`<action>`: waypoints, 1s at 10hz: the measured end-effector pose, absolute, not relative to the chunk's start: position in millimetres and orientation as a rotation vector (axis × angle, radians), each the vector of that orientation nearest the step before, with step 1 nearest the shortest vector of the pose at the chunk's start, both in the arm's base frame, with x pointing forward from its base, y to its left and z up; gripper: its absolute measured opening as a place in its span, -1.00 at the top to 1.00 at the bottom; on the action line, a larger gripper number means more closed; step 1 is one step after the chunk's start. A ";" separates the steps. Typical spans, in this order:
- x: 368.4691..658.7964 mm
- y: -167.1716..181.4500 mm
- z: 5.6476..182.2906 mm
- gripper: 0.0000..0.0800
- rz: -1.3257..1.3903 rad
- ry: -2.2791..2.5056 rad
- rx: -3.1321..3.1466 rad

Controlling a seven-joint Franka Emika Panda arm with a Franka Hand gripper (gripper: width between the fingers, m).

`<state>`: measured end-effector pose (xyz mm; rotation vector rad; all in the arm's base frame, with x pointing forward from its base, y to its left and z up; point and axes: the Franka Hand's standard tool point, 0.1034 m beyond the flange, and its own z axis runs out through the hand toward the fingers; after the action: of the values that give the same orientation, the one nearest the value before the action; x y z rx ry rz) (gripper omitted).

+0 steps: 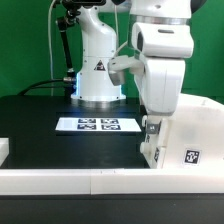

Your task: Assemble drawer

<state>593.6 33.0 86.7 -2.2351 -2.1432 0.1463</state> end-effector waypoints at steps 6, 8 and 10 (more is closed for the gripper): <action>594.6 37.4 88.3 -0.62 0.151 -2.148 -2.256; 596.1 30.1 92.9 -0.62 0.161 -2.191 -2.230; 593.9 -29.5 88.5 -0.62 0.199 -2.212 -2.207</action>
Offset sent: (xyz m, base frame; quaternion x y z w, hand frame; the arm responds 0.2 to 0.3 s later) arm 0.0013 0.0258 -0.0037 -0.0289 0.0156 -0.0038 0.9995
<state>593.9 -29.5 88.5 -2.2066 -2.2122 0.1987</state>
